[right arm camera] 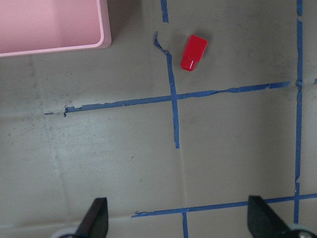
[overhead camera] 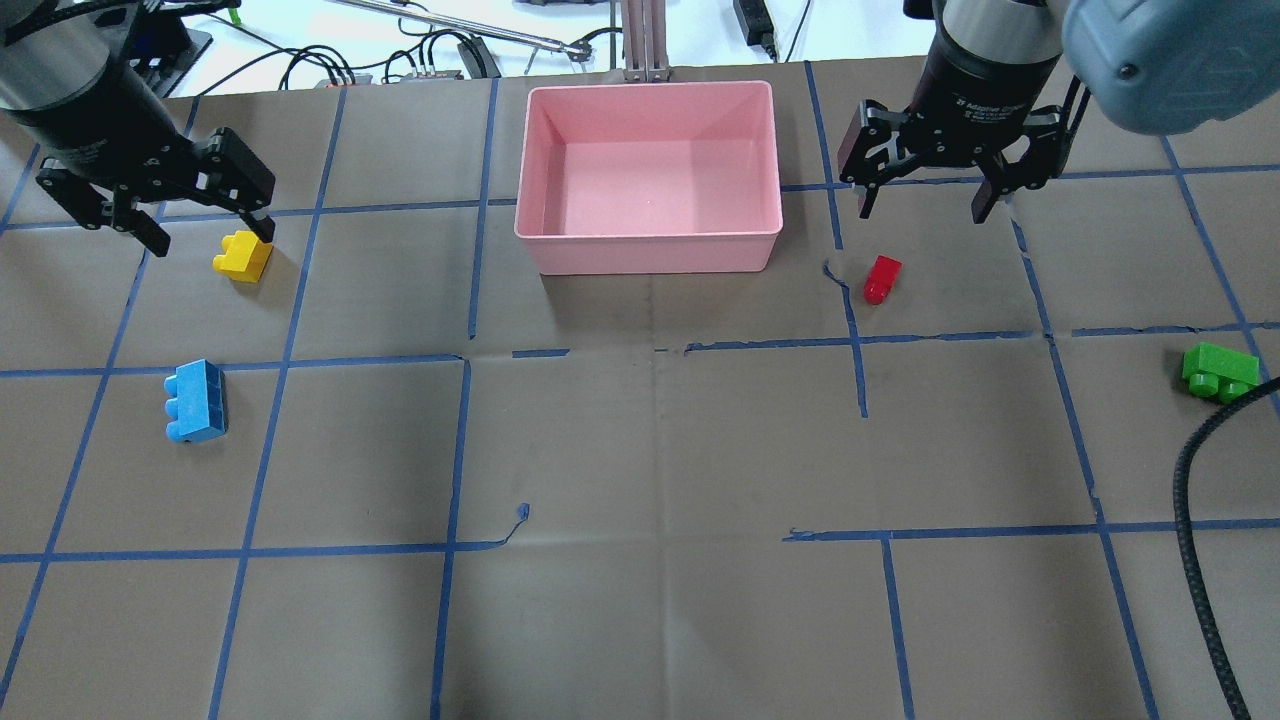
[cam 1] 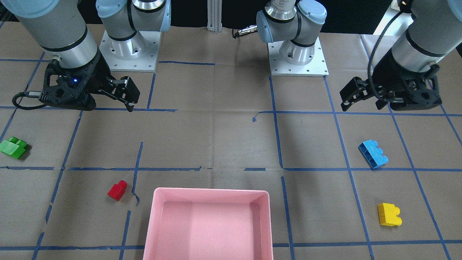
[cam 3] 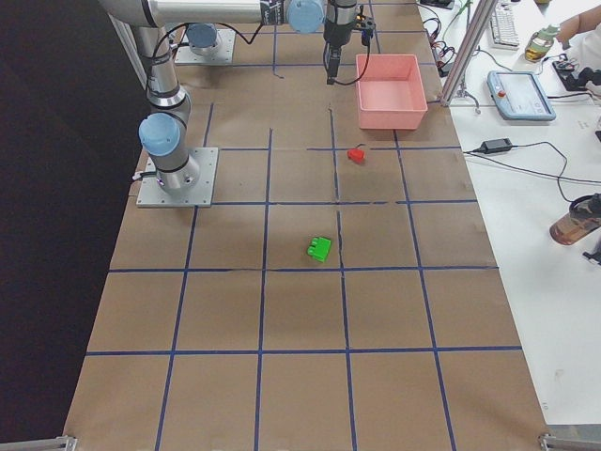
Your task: Put all blocks into box
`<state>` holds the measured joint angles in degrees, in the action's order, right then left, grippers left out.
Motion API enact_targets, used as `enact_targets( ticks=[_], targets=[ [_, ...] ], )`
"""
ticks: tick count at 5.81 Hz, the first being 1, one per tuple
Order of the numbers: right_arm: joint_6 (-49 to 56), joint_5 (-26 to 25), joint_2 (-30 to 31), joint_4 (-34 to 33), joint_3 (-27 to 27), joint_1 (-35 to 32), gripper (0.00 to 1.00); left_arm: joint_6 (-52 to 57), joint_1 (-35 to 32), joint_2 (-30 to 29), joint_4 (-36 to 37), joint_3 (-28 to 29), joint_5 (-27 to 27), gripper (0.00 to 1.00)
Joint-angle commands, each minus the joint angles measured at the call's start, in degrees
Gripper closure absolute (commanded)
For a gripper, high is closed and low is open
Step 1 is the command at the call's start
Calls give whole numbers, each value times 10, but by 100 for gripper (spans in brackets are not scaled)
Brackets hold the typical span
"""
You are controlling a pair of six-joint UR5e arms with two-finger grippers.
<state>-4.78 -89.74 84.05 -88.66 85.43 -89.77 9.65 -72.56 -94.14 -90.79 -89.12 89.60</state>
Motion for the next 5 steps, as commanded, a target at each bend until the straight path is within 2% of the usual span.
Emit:
enact_targets(
  ticks=[1,2,4,5],
  targets=[
    [168,-3,-3,1,0,98,0,26,85,-25,88,-58,1,1],
    [298,-2,-6,-4,2,169,0,30,96,-31,117,-82,0,1],
    [606,-6,-23,-13,18,269,0,46,113,-72,240,-133,1,1],
    [651,-17,-38,-26,19,319,0,54,118,-90,283,-155,1,1]
  ],
)
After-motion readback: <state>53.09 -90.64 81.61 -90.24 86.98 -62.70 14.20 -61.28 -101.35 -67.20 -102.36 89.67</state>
